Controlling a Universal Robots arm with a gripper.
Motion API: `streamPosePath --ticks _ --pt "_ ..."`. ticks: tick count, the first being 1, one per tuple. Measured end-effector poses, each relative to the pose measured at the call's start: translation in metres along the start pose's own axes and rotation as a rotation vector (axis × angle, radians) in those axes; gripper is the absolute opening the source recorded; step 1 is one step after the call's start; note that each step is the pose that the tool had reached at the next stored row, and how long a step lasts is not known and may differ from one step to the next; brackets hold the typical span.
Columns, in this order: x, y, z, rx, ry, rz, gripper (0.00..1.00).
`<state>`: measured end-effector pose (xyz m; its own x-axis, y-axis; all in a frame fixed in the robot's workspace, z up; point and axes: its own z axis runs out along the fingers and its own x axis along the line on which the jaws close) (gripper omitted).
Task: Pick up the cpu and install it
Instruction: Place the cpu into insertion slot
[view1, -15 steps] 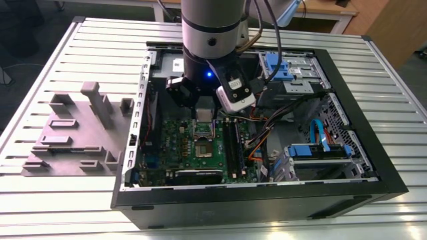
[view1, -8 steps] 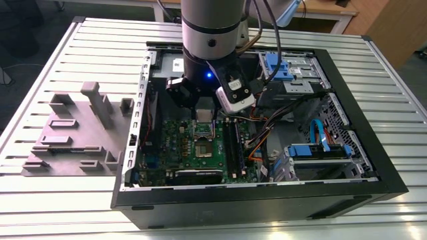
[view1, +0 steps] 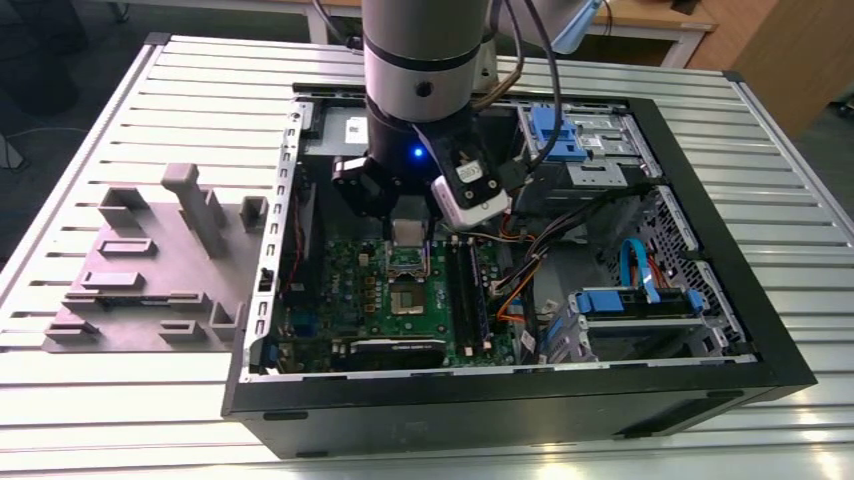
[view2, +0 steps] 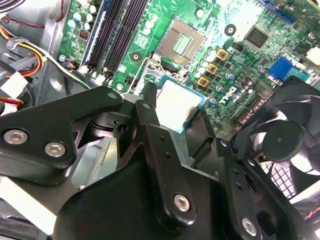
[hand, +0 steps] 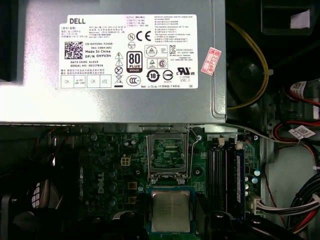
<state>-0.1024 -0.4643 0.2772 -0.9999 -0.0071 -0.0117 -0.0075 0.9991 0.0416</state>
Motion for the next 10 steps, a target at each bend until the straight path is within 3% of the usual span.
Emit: streamPosePath --ticks 10 --pt "0.0001 -0.0003 0.0056 0.0004 0.0002 0.0 0.47"
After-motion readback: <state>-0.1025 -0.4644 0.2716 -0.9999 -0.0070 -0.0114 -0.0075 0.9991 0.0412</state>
